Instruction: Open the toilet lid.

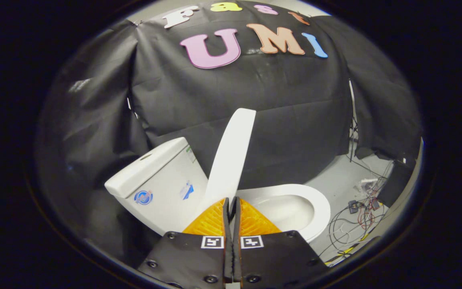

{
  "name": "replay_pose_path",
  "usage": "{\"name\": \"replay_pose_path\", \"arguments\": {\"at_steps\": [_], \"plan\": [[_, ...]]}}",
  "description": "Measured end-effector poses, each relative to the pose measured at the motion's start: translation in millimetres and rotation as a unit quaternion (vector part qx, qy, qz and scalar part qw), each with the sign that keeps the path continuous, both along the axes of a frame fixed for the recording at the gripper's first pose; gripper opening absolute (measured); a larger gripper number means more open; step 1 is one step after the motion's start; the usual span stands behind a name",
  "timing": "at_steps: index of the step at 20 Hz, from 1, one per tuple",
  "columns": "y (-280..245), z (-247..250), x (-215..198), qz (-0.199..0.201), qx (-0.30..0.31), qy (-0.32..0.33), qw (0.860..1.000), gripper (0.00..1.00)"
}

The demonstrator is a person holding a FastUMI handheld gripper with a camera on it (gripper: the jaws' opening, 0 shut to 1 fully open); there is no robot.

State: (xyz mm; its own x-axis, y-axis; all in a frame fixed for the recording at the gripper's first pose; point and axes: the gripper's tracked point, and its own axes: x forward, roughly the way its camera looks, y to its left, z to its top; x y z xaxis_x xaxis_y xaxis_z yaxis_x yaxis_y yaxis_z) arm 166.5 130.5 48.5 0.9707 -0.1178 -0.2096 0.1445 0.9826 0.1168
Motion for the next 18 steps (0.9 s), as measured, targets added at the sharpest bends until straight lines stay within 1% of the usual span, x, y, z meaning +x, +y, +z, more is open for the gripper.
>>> {"name": "replay_pose_path", "arguments": {"at_steps": [5,15,18], "plan": [[15.9,6.9,4.4,0.012,-0.014,-0.004,1.000,0.01],[45.6,17.2,14.5,0.034,-0.070,-0.003,0.997,0.01],[55.3,19.7,17.5,0.038,-0.075,-0.006,0.996,0.01]]}}
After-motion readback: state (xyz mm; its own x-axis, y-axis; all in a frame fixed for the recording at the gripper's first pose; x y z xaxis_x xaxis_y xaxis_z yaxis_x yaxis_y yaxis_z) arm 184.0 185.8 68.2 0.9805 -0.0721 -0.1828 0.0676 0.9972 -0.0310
